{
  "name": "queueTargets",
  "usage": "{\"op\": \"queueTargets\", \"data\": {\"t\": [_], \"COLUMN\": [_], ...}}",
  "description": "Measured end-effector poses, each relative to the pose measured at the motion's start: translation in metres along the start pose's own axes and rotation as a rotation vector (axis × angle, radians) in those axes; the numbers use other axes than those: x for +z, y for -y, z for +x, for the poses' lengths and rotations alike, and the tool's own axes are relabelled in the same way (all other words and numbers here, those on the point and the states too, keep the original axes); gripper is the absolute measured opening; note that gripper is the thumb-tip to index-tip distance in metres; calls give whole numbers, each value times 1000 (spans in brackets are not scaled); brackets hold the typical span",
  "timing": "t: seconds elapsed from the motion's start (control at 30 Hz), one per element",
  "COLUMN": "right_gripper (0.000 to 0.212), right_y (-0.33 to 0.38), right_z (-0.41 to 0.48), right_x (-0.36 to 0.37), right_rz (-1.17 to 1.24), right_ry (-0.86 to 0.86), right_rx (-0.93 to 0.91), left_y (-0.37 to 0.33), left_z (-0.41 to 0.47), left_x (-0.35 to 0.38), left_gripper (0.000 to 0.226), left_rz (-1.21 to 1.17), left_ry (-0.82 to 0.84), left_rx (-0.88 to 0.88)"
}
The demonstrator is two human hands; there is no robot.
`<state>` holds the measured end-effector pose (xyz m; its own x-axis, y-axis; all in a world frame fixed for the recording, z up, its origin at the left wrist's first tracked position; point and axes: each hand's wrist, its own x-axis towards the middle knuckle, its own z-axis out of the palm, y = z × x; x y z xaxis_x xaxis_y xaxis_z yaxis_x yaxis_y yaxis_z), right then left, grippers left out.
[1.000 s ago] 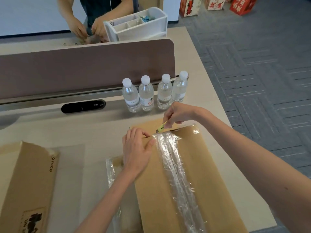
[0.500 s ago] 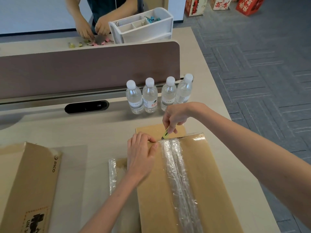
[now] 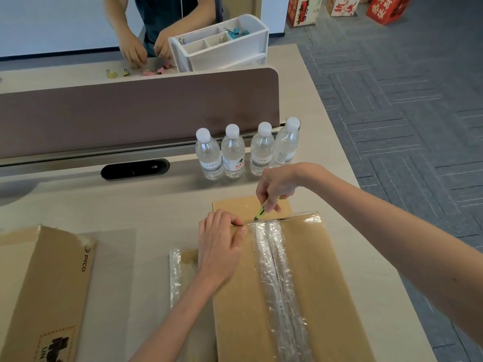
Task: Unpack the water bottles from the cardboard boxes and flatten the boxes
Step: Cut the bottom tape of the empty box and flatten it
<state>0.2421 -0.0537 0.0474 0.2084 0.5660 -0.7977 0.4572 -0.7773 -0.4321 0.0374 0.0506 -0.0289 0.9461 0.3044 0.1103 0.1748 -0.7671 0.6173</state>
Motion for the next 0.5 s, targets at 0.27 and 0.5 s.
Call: {"op": "queueTargets", "data": {"t": [0.27,0.5], "right_gripper": [10,13], "right_y": [-7,-12], "right_z": [-2,-8], "right_x": [4,7], "right_rz": [42,94], "right_ry": [-8,-17], "right_rx": [-8,-8], "left_y": [1,1], "left_z": [0,0], "left_x": [1,1], "left_gripper": [3,3], "left_rz": [-2,-9], "left_ry": [7,14], "left_rx": [2,5]}}
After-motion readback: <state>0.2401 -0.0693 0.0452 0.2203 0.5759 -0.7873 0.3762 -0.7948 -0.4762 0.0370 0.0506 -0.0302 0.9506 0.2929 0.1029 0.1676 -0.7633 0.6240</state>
